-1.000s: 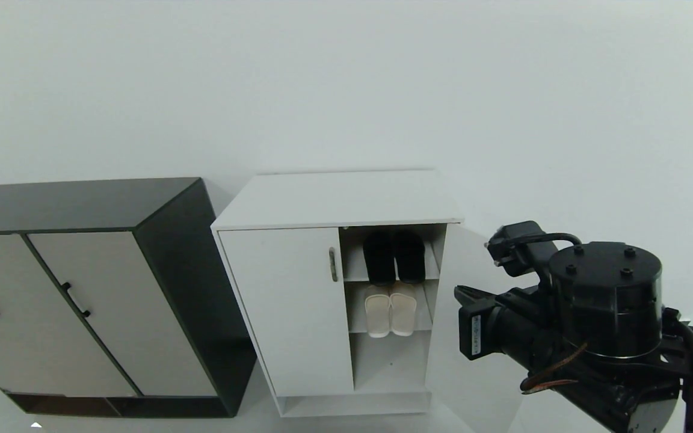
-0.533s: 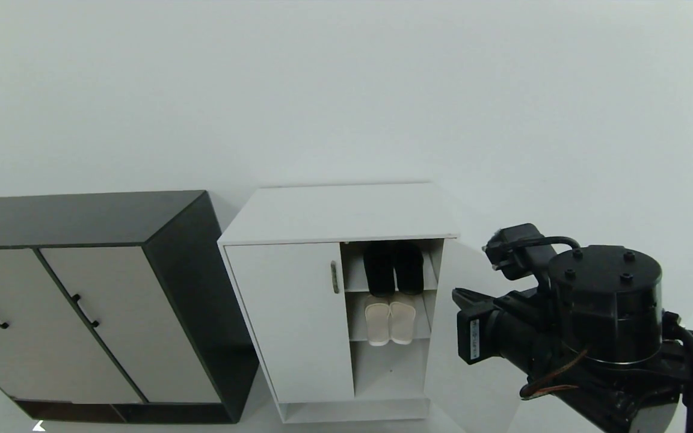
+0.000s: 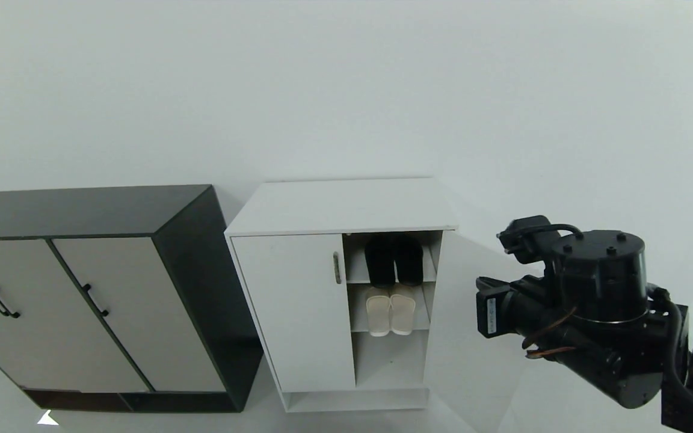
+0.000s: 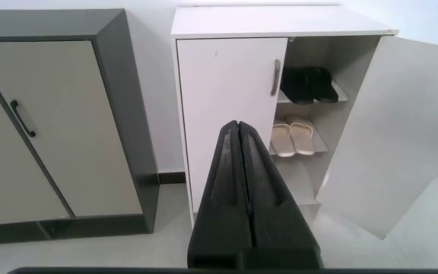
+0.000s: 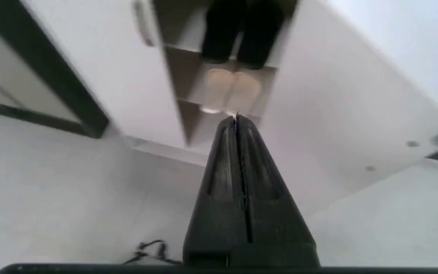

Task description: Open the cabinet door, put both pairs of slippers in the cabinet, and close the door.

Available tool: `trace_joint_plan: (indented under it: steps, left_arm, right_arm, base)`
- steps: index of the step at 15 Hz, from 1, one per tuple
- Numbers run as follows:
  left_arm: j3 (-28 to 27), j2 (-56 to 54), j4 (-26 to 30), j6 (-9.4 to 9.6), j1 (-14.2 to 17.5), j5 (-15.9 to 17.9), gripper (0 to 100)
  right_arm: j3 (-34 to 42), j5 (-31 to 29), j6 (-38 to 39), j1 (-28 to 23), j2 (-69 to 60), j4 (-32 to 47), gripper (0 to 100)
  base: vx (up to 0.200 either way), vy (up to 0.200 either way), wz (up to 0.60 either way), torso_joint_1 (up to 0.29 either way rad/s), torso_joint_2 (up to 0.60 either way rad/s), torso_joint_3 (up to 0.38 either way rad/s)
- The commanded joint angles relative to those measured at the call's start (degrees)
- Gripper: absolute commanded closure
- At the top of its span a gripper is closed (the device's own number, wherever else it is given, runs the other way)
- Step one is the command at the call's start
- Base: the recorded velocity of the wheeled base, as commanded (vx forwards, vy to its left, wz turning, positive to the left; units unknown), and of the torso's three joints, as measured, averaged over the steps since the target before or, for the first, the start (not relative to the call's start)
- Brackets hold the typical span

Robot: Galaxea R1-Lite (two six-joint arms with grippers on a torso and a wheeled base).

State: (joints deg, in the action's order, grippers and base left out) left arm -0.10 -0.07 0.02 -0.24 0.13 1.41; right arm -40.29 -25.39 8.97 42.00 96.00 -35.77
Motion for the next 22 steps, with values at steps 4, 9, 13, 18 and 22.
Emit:
trace_joint_plan:
  steps: [4, 9, 13, 18, 22]
  left_arm:
    - [0.0, 0.1, 0.0, -0.02, 0.0, 0.0, 100]
    - [0.0, 0.1, 0.0, -0.02, 0.0, 0.0, 100]
    - [0.0, 0.1, 0.0, -0.02, 0.0, 0.0, 100]
    - [0.0, 0.1, 0.0, -0.02, 0.0, 0.0, 100]
    - [0.0, 0.1, 0.0, -0.02, 0.0, 0.0, 100]
  right_arm:
    - [-1.7, 7.7, -5.5, -23.3, 7.4, -2.4, 100]
    - [-11.1, 11.7, -6.5, -36.7, 18.7, -4.0, 100]
    - [-16.8, 12.0, -6.5, -39.4, 25.2, -4.0, 100]
    - [-16.8, 12.0, -6.7, -39.4, 26.9, -4.0, 100]
    - [-14.4, 12.0, -8.2, -37.8, 26.6, -4.0, 100]
  base:
    - [0.0, 0.0, 0.0, 0.0, 0.0, 0.0]
    - [0.0, 0.0, 0.0, 0.0, 0.0, 0.0]
    - [0.0, 0.0, 0.0, 0.0, 0.0, 0.0]
    - [0.0, 0.0, 0.0, 0.0, 0.0, 0.0]
    - [0.0, 0.0, 0.0, 0.0, 0.0, 0.0]
